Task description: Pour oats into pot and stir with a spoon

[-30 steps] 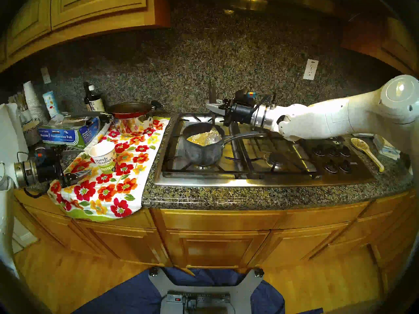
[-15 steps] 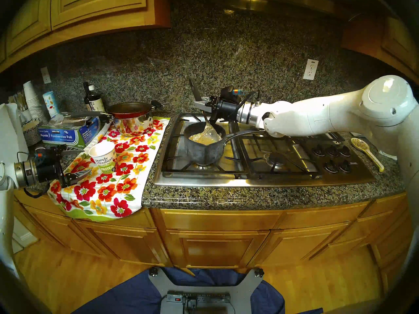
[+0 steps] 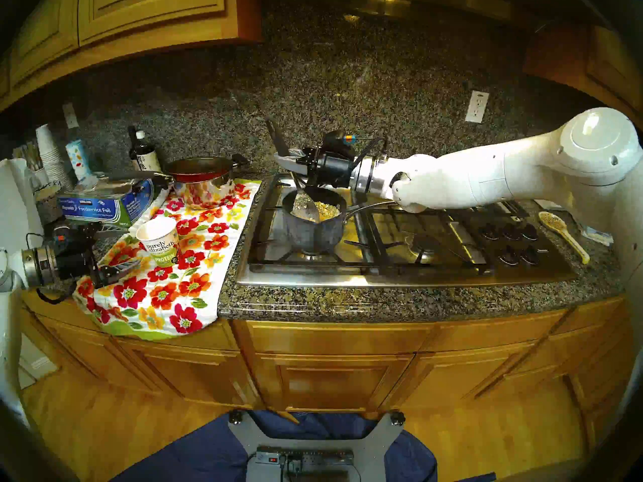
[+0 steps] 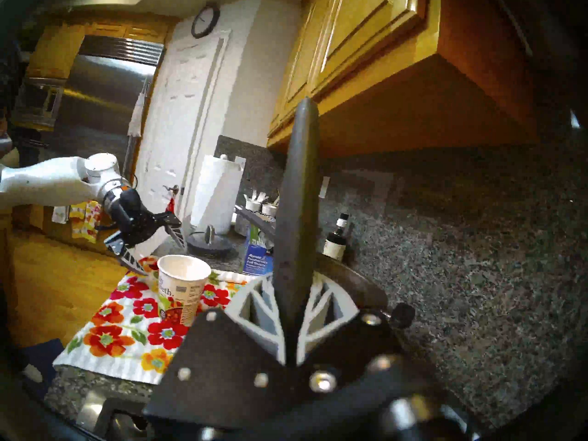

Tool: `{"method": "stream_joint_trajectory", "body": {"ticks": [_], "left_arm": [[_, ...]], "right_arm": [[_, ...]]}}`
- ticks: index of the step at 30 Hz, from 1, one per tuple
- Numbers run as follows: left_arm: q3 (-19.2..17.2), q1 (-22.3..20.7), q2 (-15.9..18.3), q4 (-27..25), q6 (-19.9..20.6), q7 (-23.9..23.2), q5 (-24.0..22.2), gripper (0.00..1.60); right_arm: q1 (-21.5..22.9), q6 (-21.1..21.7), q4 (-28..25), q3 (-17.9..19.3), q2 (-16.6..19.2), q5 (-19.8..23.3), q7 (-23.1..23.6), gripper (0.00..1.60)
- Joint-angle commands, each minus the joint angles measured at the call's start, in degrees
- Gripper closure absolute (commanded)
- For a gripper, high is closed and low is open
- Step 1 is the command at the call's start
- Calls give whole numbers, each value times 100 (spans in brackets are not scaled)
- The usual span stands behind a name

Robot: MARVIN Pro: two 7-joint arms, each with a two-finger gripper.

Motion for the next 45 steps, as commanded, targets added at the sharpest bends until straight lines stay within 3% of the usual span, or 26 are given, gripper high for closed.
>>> {"method": "stream_joint_trajectory", "body": {"ticks": [1, 5, 11, 20, 27, 37, 45], "left_arm": [[-115, -98, 82, -78, 0, 7, -68, 0], [-117, -98, 82, -79, 1, 7, -70, 0], [-120, -98, 81, -81, 3, 5, -74, 0], [-121, -97, 81, -82, 4, 4, -76, 0], [-120, -97, 81, -81, 3, 5, -74, 0], [-120, -97, 81, -81, 3, 5, -74, 0], [-121, -97, 81, -82, 4, 4, -76, 0]], "right_arm": [[462, -90, -159, -111, 579, -19, -36, 160], [491, -78, -150, -284, 692, -62, -45, 160], [345, -46, 271, -398, 523, 4, -152, 160], [66, 40, 898, -223, 57, 143, -225, 160], [-33, 43, 1042, -4, -269, 233, -200, 160], [174, 10, 643, 262, -270, 303, -15, 160], [404, -18, -178, 147, 200, 308, 12, 160]]}}
